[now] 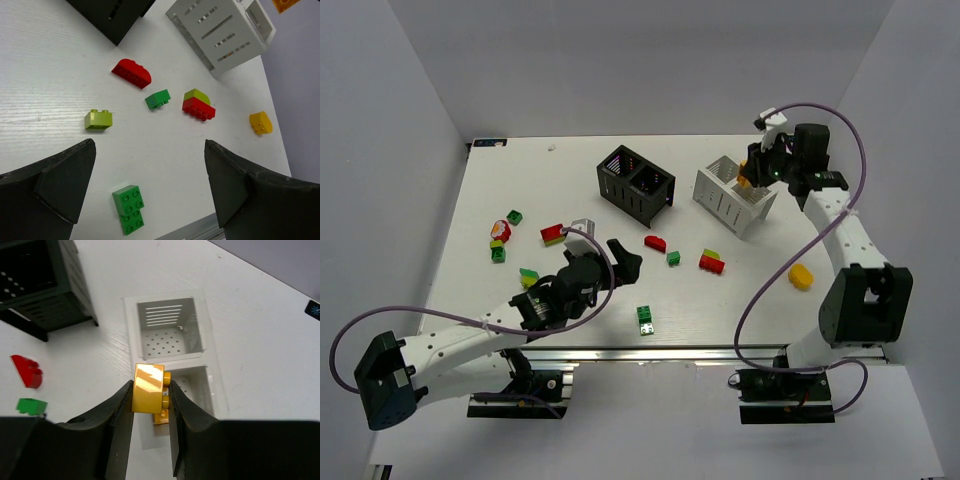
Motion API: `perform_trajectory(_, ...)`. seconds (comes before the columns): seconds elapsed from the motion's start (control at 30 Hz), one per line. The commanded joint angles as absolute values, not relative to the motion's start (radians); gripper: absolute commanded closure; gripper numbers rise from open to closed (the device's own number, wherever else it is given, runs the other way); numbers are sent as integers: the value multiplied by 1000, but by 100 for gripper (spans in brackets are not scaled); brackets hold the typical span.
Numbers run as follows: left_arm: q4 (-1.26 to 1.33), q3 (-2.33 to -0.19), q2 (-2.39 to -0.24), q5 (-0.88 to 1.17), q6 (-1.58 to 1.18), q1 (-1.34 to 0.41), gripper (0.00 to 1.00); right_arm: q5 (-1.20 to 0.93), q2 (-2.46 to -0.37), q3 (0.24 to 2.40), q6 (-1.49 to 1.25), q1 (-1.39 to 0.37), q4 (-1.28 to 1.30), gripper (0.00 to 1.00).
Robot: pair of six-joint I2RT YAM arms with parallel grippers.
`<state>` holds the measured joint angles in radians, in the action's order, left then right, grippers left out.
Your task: Sort the legos into containers by color
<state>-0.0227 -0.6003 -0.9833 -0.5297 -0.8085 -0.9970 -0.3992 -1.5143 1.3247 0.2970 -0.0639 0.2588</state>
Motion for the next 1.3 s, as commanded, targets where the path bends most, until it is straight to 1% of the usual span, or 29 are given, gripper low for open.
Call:
perform_trajectory(0.0, -127, -592, -928, -563, -850, -994, 2, -348, -1581, 1426, 347, -31, 213, 100)
perform_trajectory(0.13, -164, -578, -890, -578, -867, -994, 2, -328, -1627, 1445, 368, -14, 213, 100)
perform_trajectory(0.27, -181, -555, -859, -597, -876, -993, 2, -351, -1657, 1436, 387, -11, 230, 100)
perform_trajectory(0.43, -195, -561, -862, -612, -870, -992, 2, -356, -1686, 1419, 393, -11, 227, 88)
perform_trajectory(0.47, -198, -564, -867, -612, -867, -991, 2, -357, -1690, 1419, 393, -11, 229, 84)
perform_trajectory(0.5, -199, -569, -870, -612, -865, -991, 2, -363, -1693, 1419, 393, -11, 230, 76)
perform_trajectory(0.53, -201, -571, -873, -612, -864, -991, 2, -365, -1695, 1419, 391, -12, 233, 72)
perform_trajectory(0.57, -201, -577, -880, -612, -861, -991, 2, -364, -1695, 1414, 393, -11, 236, 60)
perform_trajectory(0.67, -201, -586, -891, -609, -851, -989, 2, -359, -1692, 1405, 396, 12, 239, 46)
perform_trajectory(0.7, -202, -594, -896, -607, -848, -989, 2, -353, -1690, 1399, 396, 17, 239, 37)
perform_trajectory(0.8, -207, -603, -907, -606, -841, -988, 2, -363, -1677, 1401, 396, 31, 256, 30)
perform_trajectory(0.97, -238, -633, -923, -588, -838, -977, 2, -423, -1602, 1451, 432, 78, 366, 25)
perform_trajectory(1.0, -248, -640, -925, -586, -841, -976, 5, -483, -1585, 1457, 458, 89, 440, 24)
perform_trajectory(1.07, -264, -650, -928, -574, -841, -966, 12, -547, -1536, 1465, 602, 126, 539, 24)
perform_trajectory(1.1, -264, -650, -930, -555, -839, -963, 24, -586, -1520, 1460, 658, 132, 598, 25)
perform_trajectory(1.13, -262, -649, -927, -546, -838, -957, 33, -594, -1510, 1453, 716, 140, 724, 26)
perform_trajectory(1.17, -265, -647, -925, -535, -836, -947, 44, -591, -1491, 1427, 824, 150, 789, 28)
perform_trajectory(1.2, -267, -647, -925, -514, -835, -940, 54, -560, -1480, 1404, 871, 153, 845, 34)
perform_trajectory(1.23, -270, -649, -922, -503, -833, -936, 70, -540, -1470, 1375, 908, 158, 930, 38)
perform_trajectory(1.27, -273, -646, -919, -494, -828, -925, 77, -520, -1448, 1308, 975, 167, 968, 41)
